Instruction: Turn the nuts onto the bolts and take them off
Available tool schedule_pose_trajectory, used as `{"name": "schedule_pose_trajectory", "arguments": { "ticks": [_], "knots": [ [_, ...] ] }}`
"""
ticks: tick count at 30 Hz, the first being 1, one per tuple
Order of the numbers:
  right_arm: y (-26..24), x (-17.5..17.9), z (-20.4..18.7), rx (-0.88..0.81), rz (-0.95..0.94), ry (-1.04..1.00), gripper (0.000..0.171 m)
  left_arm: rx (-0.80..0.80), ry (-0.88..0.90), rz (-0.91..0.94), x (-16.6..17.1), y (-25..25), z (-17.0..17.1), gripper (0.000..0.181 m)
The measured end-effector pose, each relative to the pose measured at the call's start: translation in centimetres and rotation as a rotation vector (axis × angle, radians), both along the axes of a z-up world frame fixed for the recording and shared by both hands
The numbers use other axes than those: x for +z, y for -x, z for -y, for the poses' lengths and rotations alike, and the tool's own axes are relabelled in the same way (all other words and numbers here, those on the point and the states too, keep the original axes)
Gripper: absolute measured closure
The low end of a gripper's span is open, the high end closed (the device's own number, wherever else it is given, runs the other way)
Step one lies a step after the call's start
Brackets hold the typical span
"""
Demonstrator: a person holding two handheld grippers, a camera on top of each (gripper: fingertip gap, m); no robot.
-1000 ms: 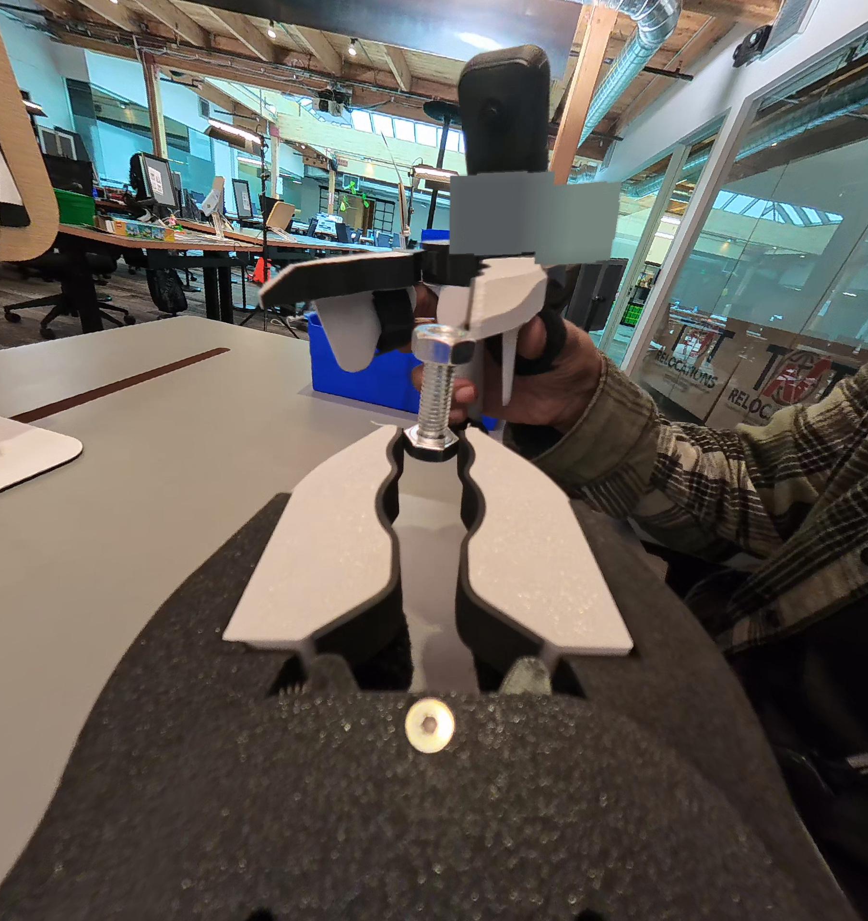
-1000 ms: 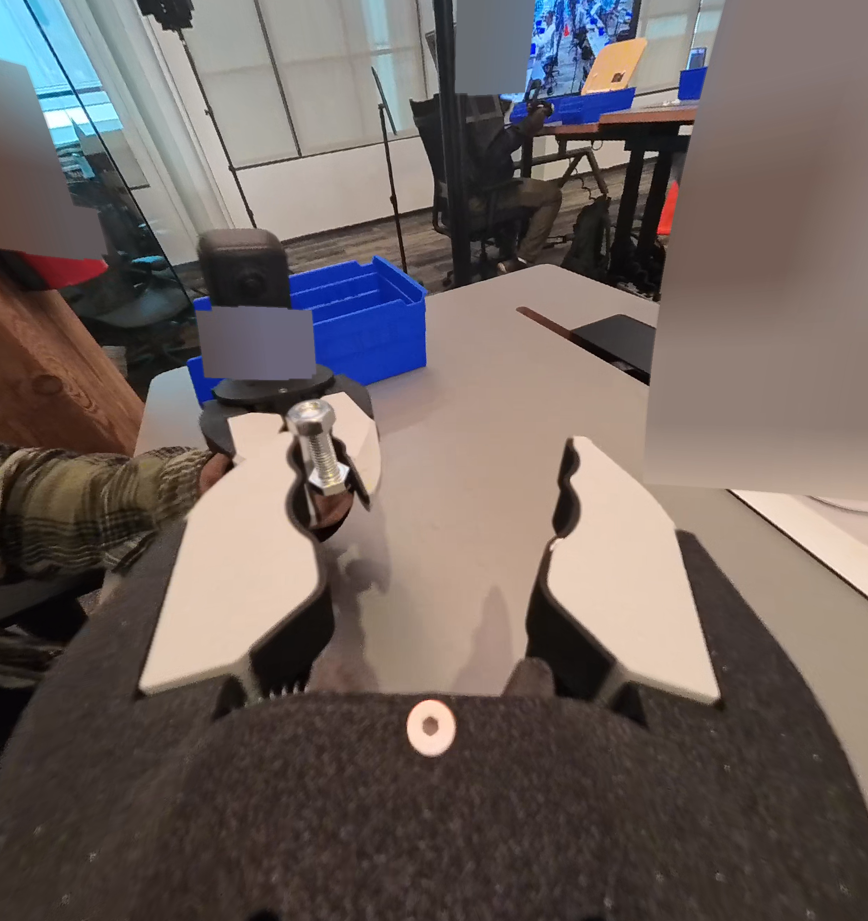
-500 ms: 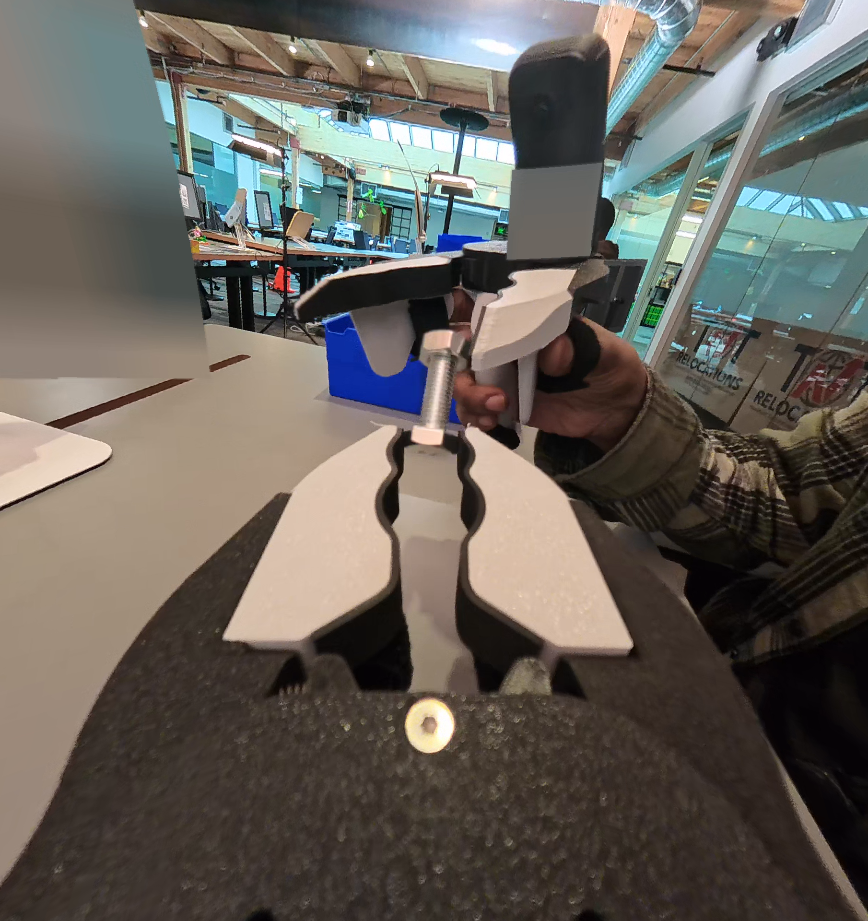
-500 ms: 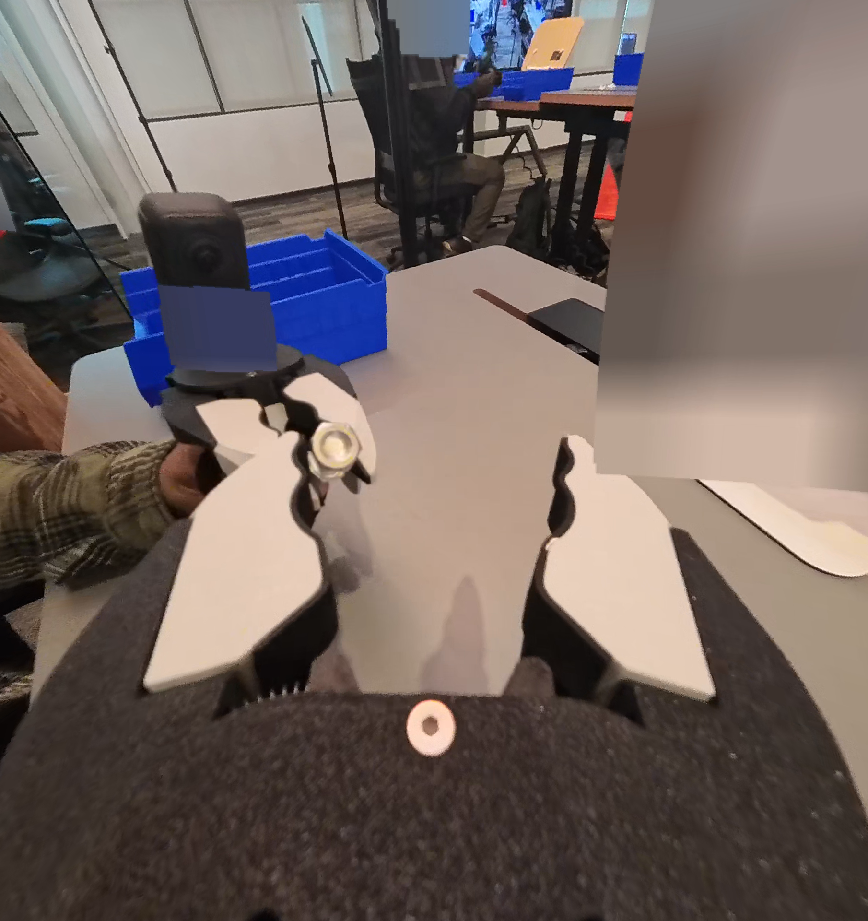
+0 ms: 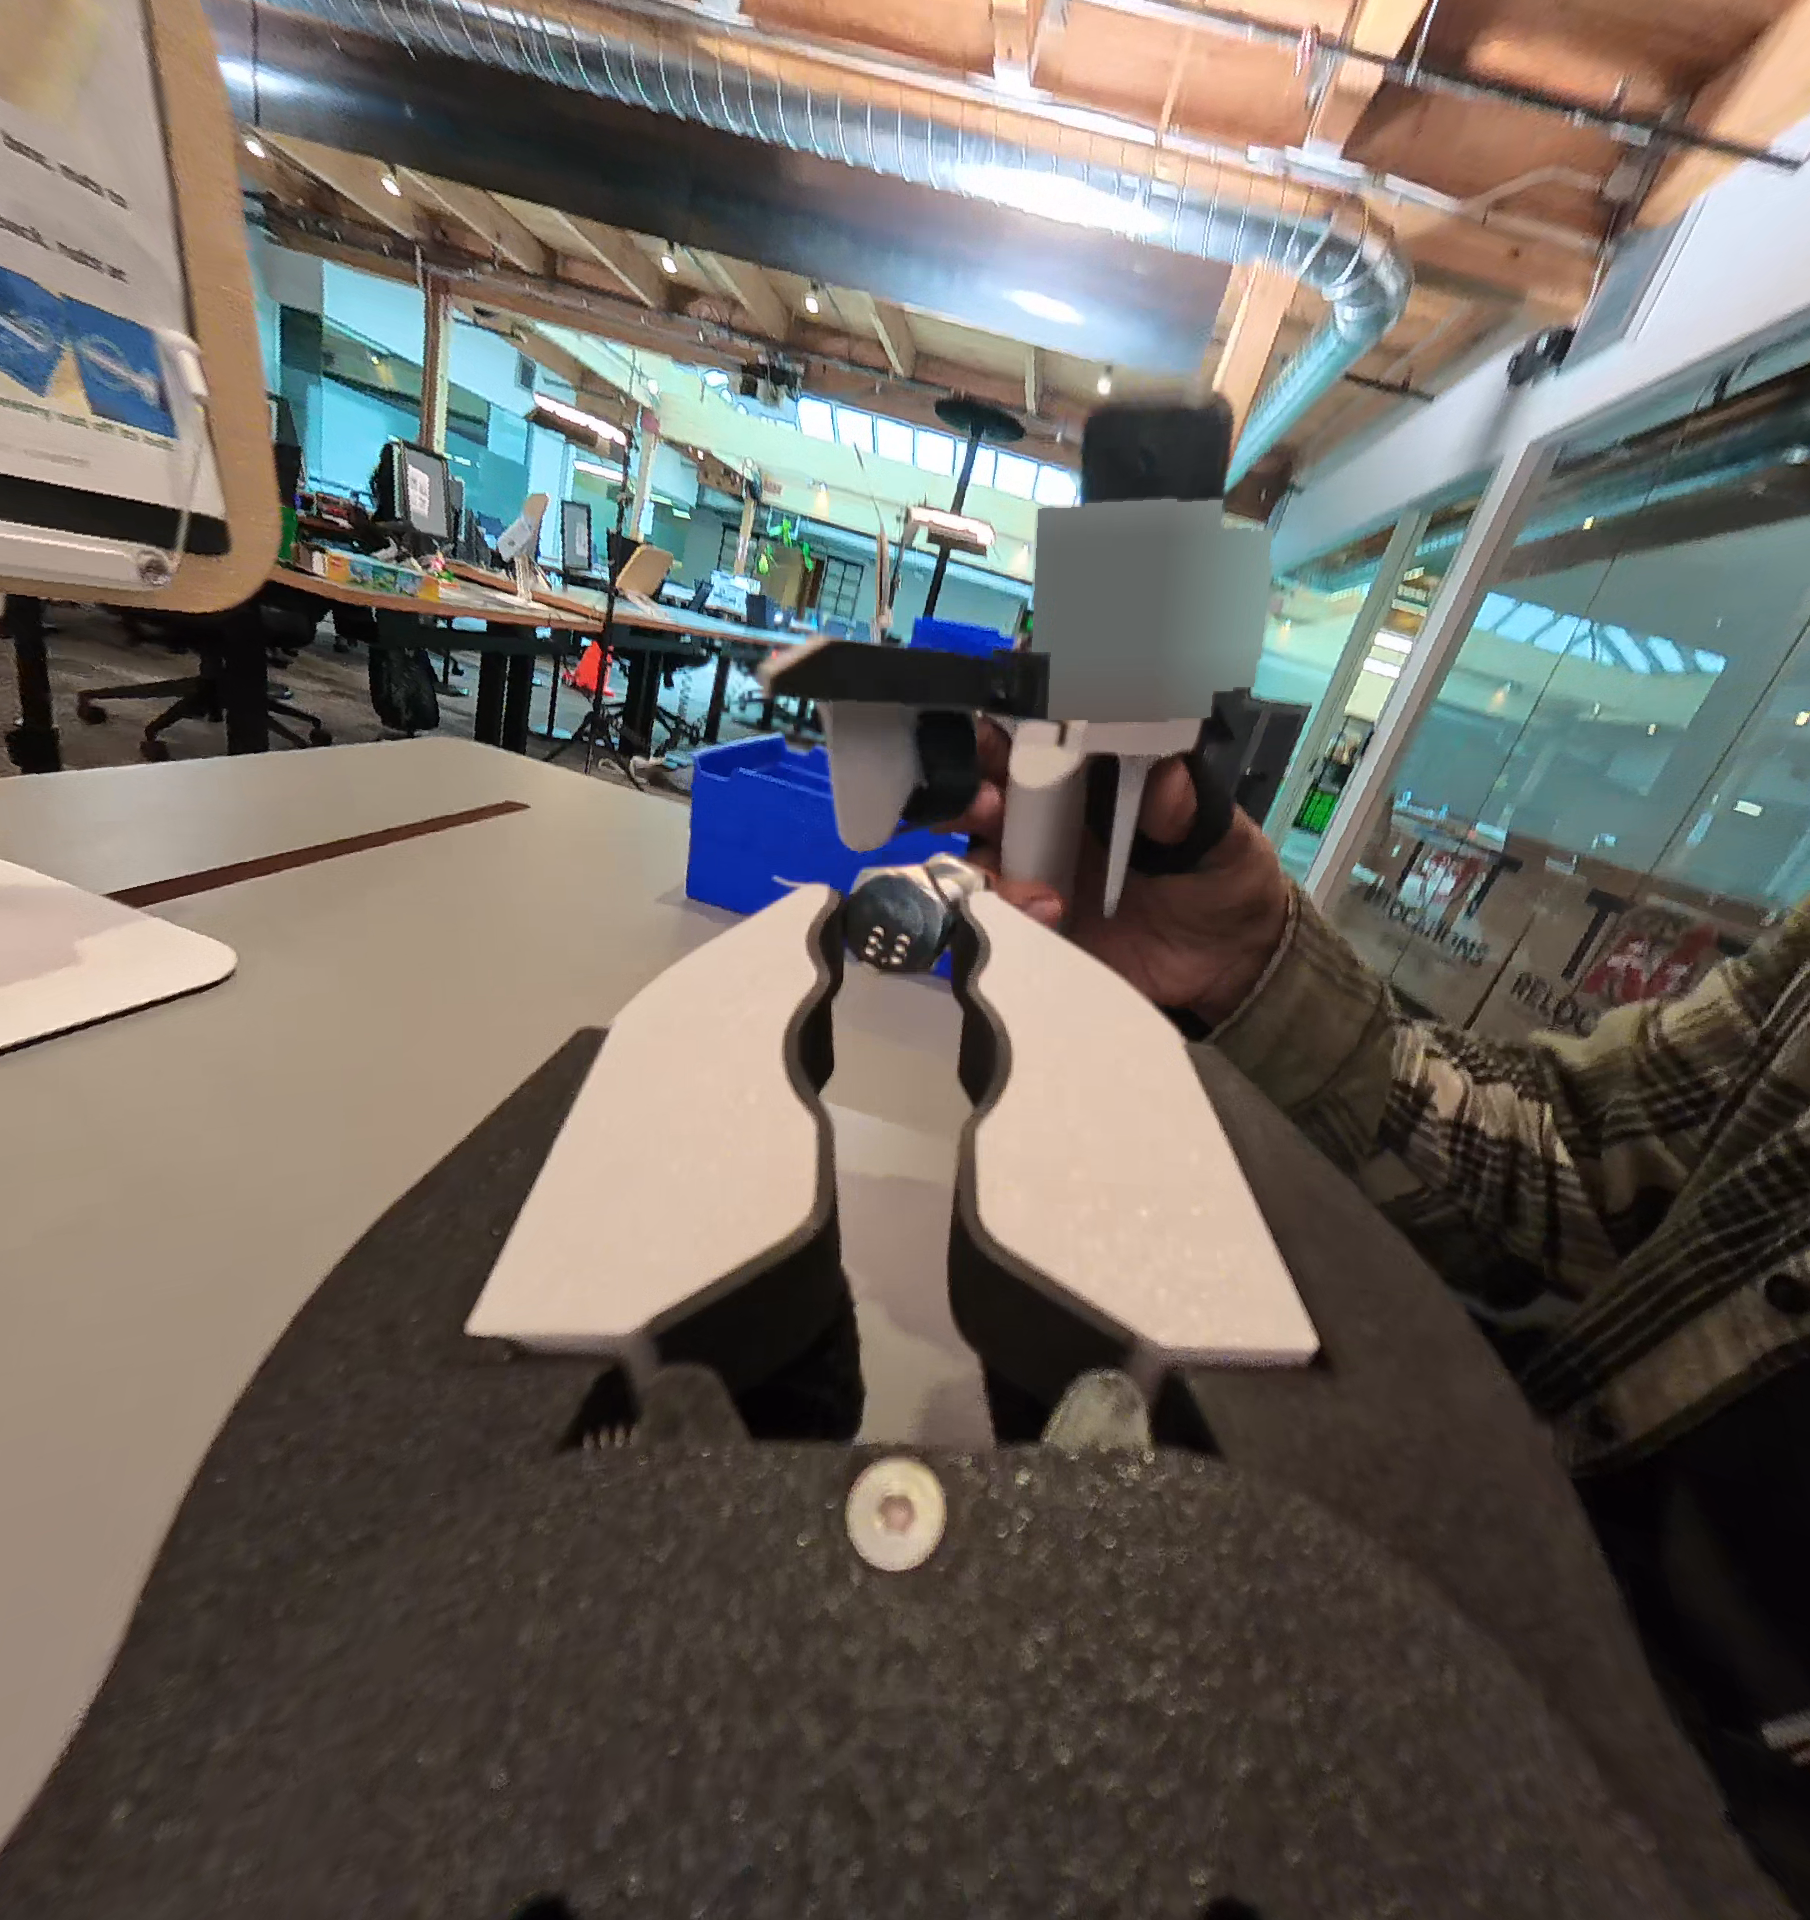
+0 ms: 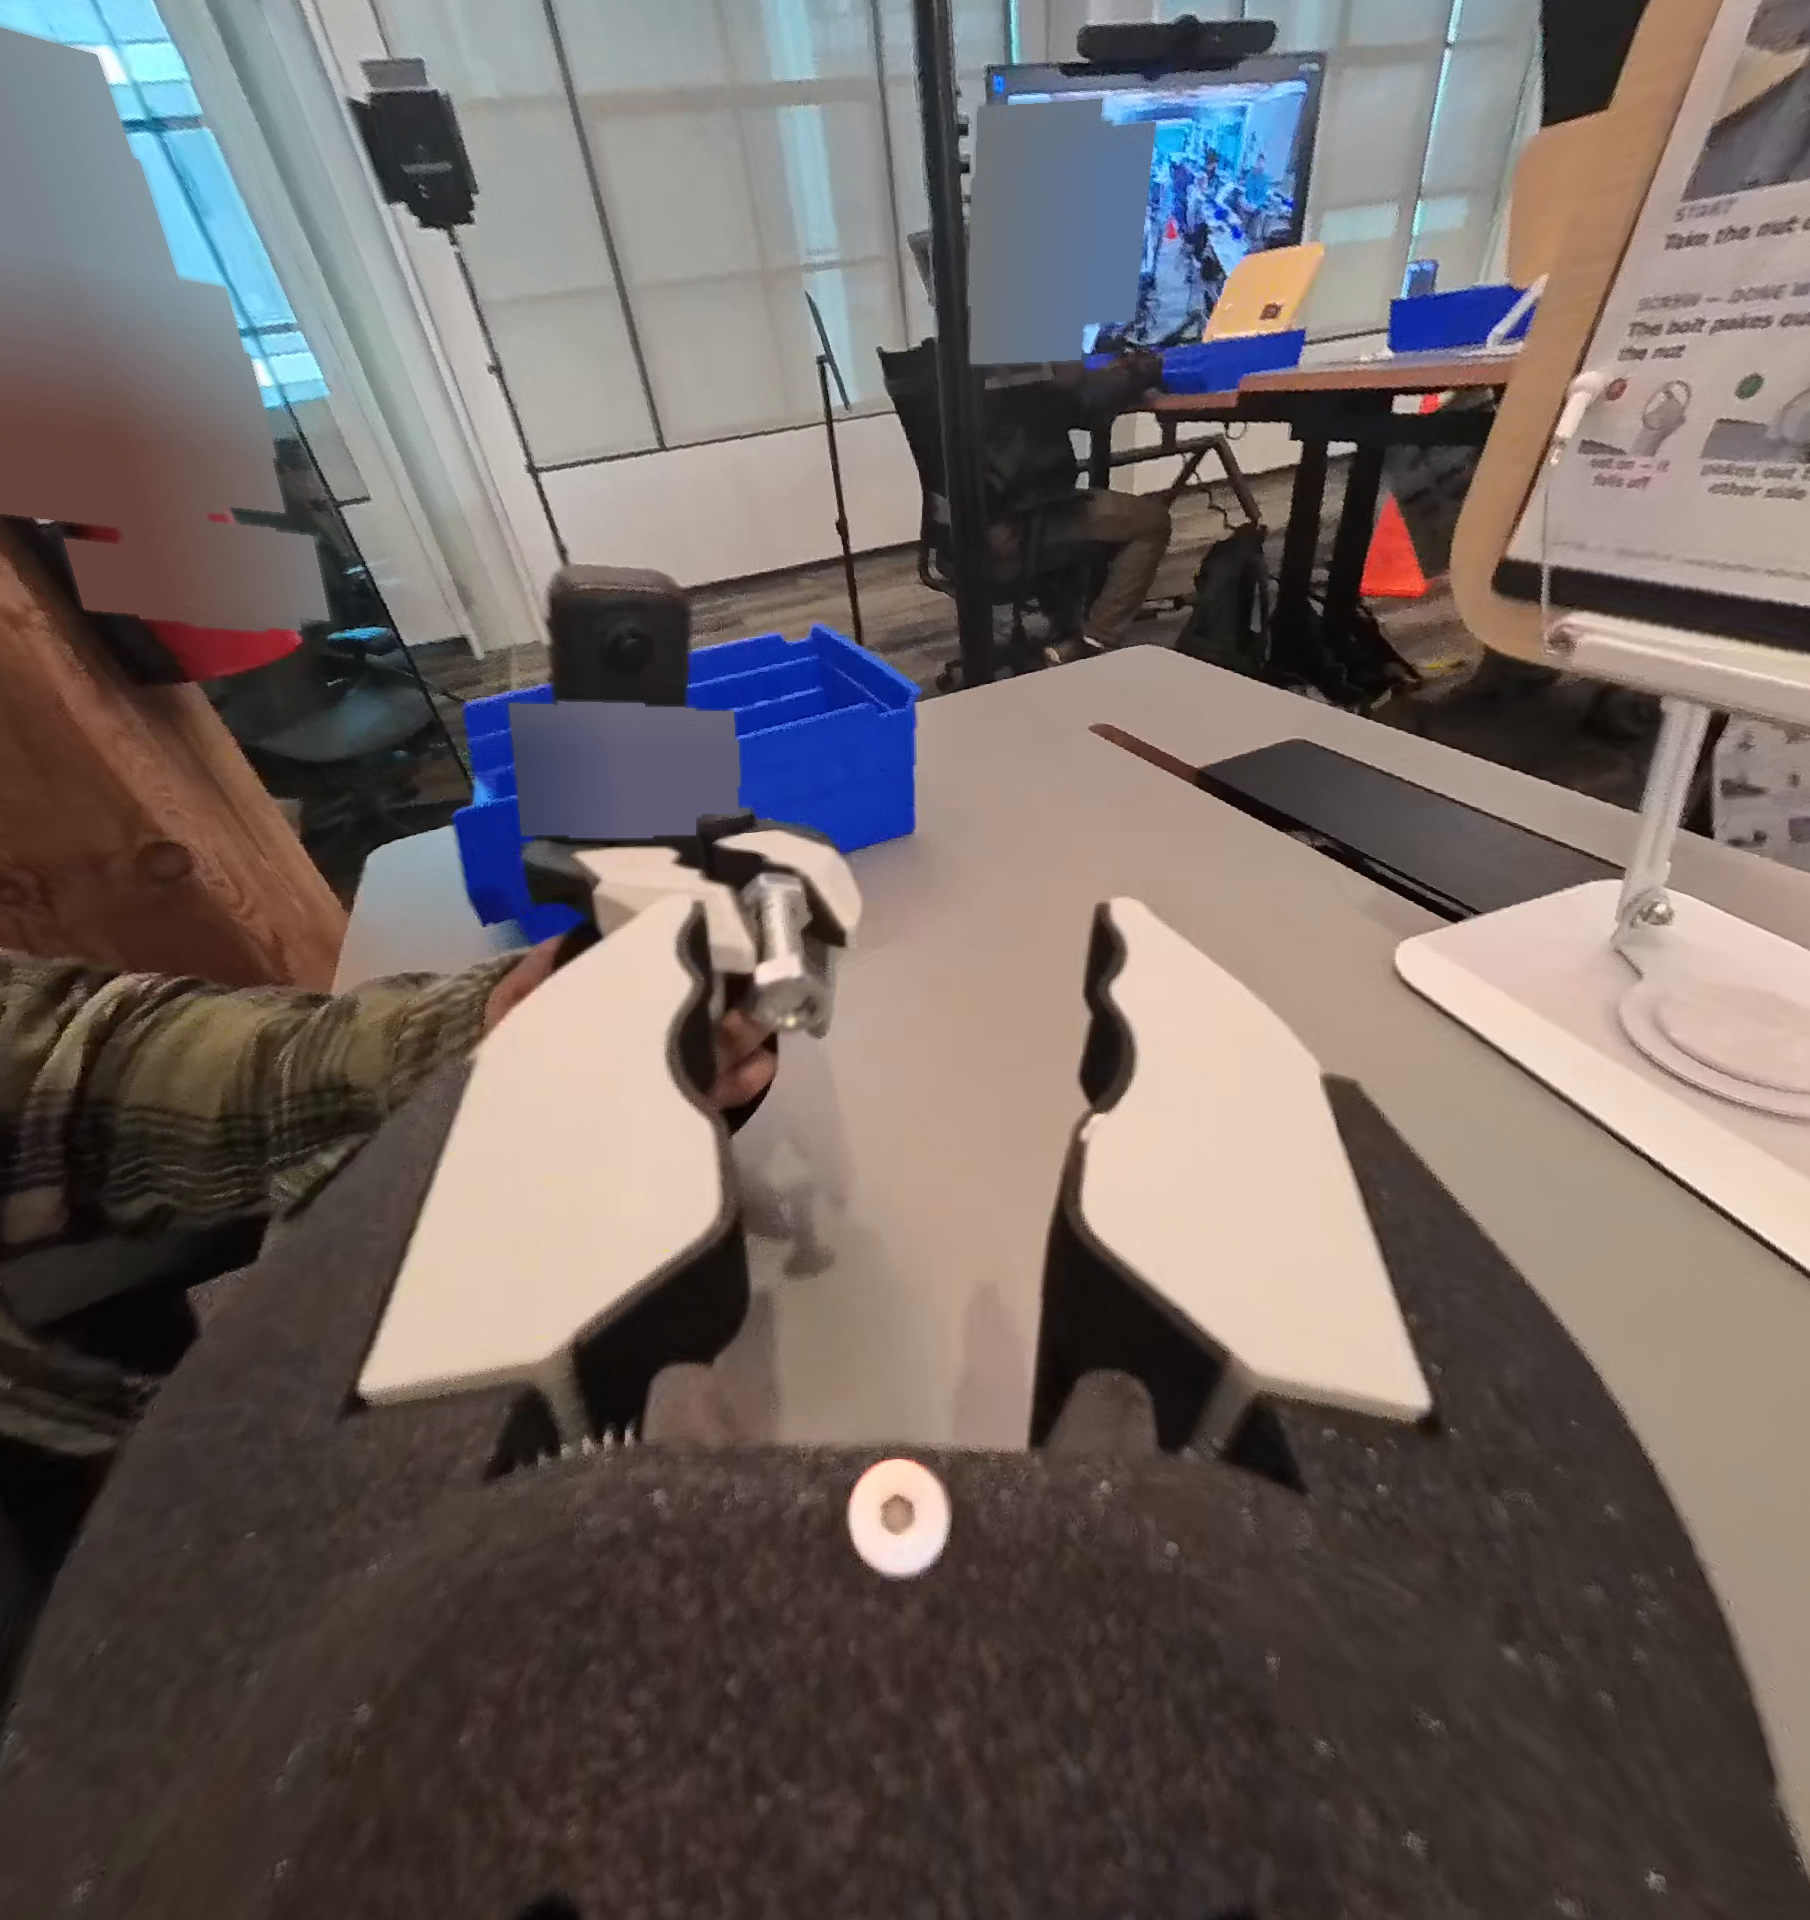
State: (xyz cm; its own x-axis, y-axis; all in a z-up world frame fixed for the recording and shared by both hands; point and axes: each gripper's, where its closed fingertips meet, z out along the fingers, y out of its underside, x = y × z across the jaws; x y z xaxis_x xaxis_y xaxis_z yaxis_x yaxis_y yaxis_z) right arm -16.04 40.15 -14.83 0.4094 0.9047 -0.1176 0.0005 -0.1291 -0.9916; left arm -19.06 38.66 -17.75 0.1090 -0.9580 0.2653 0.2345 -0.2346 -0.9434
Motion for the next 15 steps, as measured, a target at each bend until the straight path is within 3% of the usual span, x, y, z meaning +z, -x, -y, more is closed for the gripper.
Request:
{"name": "schedule_pose_trajectory", "arguments": {
  "ticks": [5,11,15],
  "knots": [
    [1.1,-1.8,1.8,0.125,0.076,-0.046,0.118,-0.013,0.034,0.051,0.4,0.6,-0.3,0.162],
    [2.5,-2.7,2.2,0.158,0.227,-0.176,0.139,-0.036,0.029,0.052,0.5,0.2,0.2,0.162],
    [2.9,-2.9,2.3,0.195,0.28,-0.209,0.142,-0.047,0.032,0.054,0.5,0.1,0.2,0.162]
  ]
}}
